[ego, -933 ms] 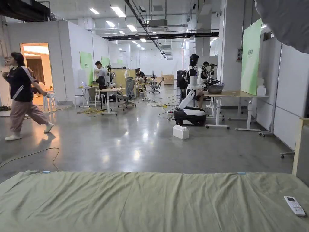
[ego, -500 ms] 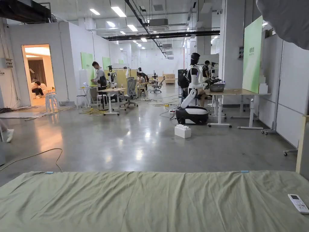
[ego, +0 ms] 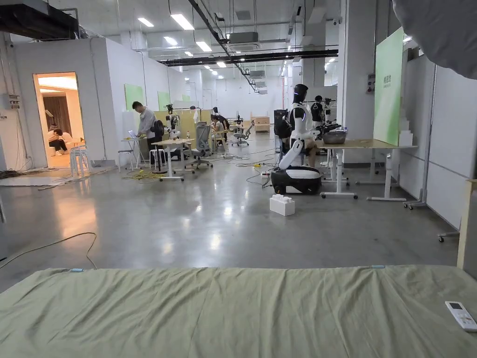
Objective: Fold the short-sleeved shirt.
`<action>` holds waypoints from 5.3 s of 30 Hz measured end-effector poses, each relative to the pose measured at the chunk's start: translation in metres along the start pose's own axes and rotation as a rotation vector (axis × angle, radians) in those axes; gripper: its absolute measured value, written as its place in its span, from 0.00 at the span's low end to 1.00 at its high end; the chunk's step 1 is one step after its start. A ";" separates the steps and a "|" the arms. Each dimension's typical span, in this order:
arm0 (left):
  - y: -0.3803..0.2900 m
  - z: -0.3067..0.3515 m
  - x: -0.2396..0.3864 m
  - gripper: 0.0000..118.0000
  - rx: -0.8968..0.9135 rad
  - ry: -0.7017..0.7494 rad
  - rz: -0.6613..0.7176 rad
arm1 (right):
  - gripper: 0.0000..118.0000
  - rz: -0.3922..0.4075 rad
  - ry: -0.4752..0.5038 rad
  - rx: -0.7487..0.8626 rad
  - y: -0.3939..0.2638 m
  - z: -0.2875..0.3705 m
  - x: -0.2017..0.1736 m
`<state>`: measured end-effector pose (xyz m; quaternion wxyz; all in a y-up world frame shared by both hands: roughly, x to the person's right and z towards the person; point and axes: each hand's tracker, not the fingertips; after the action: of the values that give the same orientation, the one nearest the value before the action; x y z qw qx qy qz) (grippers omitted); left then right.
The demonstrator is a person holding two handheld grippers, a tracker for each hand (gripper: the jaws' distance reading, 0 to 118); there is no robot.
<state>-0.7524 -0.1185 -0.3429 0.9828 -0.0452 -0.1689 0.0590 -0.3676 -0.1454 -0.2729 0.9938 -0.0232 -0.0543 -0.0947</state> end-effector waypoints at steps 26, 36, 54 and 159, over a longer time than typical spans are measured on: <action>-0.037 -0.030 -0.180 0.75 -0.424 0.157 0.066 | 0.00 -0.032 -0.025 -0.204 -0.047 -0.003 0.019; -0.168 -0.147 -0.265 0.78 -0.790 0.243 0.126 | 0.00 -0.016 -0.079 -0.362 -0.062 -0.004 0.019; -0.157 -0.179 -0.258 0.06 -0.805 0.191 0.304 | 0.00 -0.018 -0.122 -0.476 -0.076 0.011 0.028; -0.228 -0.164 -0.081 0.18 -0.899 0.113 -0.007 | 0.00 -0.047 -0.122 -0.426 -0.073 0.043 0.048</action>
<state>-0.7501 -0.3661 -0.4982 0.8734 -0.4703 -0.1238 -0.0264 -0.3394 -0.2230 -0.2226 0.9588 -0.2371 -0.0936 -0.1258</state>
